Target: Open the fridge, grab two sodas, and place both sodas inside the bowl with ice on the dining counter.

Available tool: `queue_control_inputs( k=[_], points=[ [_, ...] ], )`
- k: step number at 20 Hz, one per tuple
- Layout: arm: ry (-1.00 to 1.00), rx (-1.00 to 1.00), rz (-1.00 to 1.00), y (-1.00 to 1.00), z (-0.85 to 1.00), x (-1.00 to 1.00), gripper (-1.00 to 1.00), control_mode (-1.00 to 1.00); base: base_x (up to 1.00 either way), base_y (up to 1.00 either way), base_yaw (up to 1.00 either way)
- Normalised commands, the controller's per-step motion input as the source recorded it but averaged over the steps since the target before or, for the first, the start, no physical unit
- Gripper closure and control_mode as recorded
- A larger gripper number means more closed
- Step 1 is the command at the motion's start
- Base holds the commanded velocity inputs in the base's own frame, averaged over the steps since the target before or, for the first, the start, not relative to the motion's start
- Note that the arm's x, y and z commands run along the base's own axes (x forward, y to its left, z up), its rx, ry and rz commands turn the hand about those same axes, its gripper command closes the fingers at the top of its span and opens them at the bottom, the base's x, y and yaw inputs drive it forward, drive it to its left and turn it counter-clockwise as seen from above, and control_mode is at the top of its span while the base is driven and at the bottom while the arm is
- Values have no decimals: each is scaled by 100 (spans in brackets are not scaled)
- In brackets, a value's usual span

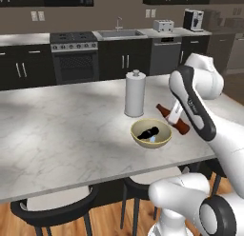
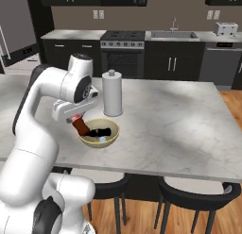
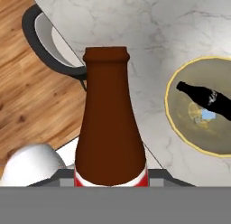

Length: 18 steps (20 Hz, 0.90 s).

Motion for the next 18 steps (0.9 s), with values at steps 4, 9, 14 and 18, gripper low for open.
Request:
queue_control_inputs(
  k=[4, 9, 14, 18],
  points=[
    [3, -4, 0, 0, -37, 50, 100, -100, 0, 0, 0],
    [3, -4, 0, 0, -36, 45, 100, -100, 0, 0, 0],
    [1, -3, 0, 0, -31, 39, 100, -100, 0, 0, 0],
    [0, -3, 1, 0, -31, 32, 100, -100, 0, 0, 0]
  ],
)
